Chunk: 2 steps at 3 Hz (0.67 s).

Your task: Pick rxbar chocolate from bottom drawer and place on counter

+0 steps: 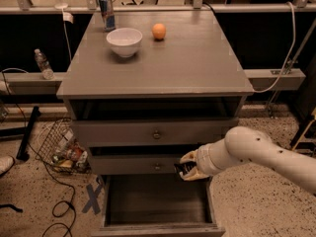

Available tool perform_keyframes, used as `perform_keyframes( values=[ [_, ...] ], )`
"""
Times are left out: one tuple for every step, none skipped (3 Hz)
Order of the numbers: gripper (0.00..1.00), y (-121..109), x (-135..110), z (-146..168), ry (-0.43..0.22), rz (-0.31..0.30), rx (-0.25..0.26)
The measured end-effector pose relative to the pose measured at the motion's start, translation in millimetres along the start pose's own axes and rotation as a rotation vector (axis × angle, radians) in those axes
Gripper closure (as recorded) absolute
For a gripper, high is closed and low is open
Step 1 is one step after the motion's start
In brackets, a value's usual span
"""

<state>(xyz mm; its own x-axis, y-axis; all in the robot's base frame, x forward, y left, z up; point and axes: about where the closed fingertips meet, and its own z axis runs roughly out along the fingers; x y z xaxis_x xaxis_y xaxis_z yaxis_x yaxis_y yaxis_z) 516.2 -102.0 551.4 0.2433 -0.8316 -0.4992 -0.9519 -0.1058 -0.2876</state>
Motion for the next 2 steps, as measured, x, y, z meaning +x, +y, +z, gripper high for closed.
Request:
perform_keyframes(
  values=[
    [1.00,-21,-28,-48,0.046,-0.051,0.011],
    [1.00,-42,-48,-89,0.078,-0.083,0.032]
  ],
)
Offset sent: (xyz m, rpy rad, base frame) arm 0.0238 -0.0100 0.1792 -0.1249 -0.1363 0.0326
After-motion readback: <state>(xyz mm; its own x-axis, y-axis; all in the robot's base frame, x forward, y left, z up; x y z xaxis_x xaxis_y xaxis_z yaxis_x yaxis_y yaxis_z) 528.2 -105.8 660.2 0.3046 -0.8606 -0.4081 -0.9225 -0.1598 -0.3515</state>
